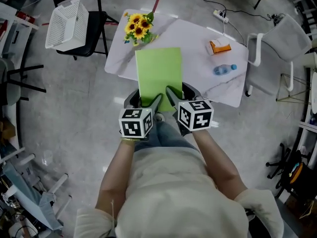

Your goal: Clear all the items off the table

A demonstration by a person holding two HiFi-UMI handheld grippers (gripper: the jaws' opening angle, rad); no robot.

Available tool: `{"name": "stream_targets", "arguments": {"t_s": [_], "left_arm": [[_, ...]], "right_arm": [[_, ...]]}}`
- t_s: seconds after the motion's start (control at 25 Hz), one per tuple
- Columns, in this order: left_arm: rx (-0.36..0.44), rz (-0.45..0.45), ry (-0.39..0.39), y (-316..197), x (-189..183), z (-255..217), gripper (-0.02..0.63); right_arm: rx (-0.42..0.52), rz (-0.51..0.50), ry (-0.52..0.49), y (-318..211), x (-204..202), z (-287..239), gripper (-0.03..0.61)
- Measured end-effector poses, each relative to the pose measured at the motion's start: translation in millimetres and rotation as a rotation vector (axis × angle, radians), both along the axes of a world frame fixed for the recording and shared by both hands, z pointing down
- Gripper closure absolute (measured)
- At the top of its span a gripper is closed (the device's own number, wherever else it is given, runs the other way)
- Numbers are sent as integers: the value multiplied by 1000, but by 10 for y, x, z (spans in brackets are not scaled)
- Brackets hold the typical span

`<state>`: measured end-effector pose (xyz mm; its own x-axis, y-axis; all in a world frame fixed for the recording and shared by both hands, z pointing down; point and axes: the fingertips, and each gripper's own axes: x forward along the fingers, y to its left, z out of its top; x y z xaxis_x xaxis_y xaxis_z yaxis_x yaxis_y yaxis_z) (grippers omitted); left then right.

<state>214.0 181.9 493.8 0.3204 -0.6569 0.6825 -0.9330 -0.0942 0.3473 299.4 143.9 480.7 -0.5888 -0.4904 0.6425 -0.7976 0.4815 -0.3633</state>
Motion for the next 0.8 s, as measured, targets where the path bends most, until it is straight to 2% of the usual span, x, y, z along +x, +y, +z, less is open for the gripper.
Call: {"name": "stream_targets", "arguments": {"t_s": [0.44, 0.8], "left_arm": [[21, -66, 1, 224, -315, -220, 258], [32, -133, 5, 275, -907, -345, 264]], "right_arm": [[24, -77, -1, 177, -337, -222, 354], [40, -135, -16, 173, -947, -342, 354]]}}
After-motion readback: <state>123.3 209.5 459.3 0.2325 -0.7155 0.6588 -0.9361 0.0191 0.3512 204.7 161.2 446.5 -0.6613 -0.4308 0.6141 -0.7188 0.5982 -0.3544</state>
